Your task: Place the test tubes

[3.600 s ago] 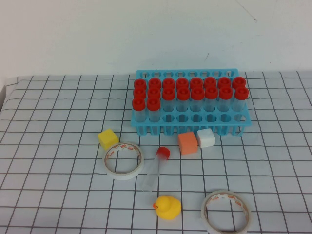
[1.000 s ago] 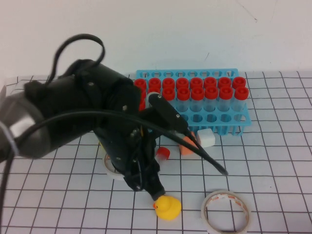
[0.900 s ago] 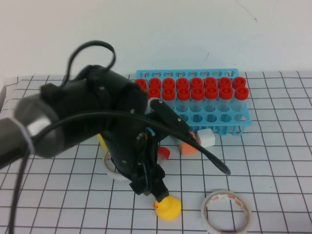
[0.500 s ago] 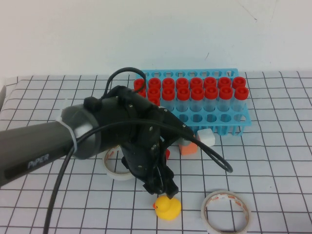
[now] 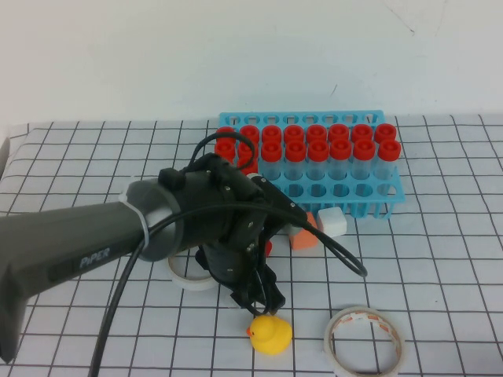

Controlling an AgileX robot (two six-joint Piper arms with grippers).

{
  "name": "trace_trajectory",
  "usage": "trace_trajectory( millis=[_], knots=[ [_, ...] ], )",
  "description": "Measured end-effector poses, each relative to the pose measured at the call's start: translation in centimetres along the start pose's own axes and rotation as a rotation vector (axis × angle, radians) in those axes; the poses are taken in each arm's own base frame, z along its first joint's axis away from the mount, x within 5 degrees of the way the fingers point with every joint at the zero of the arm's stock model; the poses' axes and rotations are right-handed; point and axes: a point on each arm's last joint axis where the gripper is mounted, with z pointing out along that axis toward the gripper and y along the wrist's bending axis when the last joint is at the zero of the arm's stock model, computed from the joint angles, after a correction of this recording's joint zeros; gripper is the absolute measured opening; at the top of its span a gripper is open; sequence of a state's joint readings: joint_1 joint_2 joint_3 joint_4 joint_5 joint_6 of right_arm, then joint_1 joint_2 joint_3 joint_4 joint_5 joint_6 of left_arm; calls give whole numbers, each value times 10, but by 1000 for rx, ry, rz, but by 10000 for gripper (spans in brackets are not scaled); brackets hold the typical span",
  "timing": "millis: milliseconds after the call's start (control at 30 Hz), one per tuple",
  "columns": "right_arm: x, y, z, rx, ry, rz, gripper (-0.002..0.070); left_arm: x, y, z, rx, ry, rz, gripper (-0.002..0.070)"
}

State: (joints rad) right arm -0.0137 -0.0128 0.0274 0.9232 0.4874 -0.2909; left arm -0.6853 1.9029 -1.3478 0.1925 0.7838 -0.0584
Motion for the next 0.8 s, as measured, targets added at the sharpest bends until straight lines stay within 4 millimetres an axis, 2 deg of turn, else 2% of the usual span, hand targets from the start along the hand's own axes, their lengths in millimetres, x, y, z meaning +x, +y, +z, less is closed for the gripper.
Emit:
trace_trajectory(
  millis=[533,600,700,800],
  knots=[
    [0,1,0,-9,-3,-8,-1,-1,-1,14,26,33,-60,337],
    [0,1,0,-9,-3,-7,-1,0,-1,15,29,40,-63,300],
    [0,1,0,-9,-3,-11,-1,-1,-2,15,35,39,-69,207],
    [0,1,0,-9,-3,-16,-1,-1,-2,12,35,34,-55,210]
  ],
)
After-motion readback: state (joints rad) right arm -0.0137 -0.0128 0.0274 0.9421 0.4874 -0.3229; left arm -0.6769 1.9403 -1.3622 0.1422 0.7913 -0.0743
